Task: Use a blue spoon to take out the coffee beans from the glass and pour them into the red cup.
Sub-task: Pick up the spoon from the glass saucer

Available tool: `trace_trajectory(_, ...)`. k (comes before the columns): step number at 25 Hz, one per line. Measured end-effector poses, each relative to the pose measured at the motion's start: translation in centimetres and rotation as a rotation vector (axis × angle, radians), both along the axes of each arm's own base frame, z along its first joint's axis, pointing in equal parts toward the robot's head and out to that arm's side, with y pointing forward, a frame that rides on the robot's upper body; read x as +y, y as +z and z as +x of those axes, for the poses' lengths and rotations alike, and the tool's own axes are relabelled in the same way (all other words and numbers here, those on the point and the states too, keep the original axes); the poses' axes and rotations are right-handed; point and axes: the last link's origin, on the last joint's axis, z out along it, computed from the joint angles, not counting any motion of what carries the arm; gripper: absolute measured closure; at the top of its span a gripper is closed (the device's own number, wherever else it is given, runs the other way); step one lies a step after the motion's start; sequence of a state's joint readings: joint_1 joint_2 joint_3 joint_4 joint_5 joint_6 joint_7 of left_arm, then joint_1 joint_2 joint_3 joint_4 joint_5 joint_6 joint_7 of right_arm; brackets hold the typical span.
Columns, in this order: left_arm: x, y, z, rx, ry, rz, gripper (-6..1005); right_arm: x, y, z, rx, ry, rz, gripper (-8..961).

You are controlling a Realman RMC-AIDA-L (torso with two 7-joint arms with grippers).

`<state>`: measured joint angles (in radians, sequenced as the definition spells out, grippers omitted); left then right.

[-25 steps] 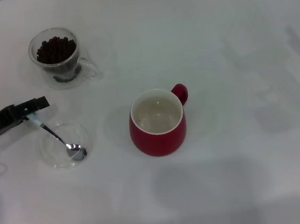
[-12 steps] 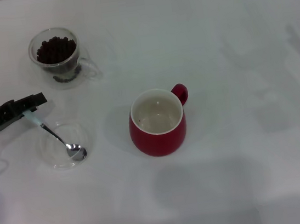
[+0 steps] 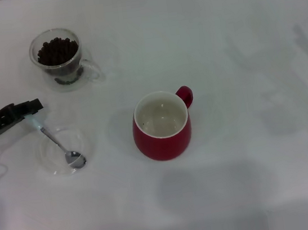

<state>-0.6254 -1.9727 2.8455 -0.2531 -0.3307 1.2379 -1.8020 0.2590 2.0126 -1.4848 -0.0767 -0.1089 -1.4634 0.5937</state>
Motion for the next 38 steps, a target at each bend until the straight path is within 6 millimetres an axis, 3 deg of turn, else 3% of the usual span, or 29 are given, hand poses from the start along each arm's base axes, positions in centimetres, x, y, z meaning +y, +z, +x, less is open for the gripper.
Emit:
trace_trajectory(14,0.3,0.1,0.3,-0.001,-0.025,0.035,848,0.1,0.0,-0.2,0.002,0.006,0.002,88)
trace_trajectory(28,0.1,0.1,0.6,-0.013,-0.062,0.043,860,0.4,0.1,-0.4,0.003,0.015,0.008,87)
trace_trajectory(38,-0.8,1.2,0.5,-0.038,-0.134,0.085,861,1.1,0.4,-0.7,0.004,0.023,0.019,87)
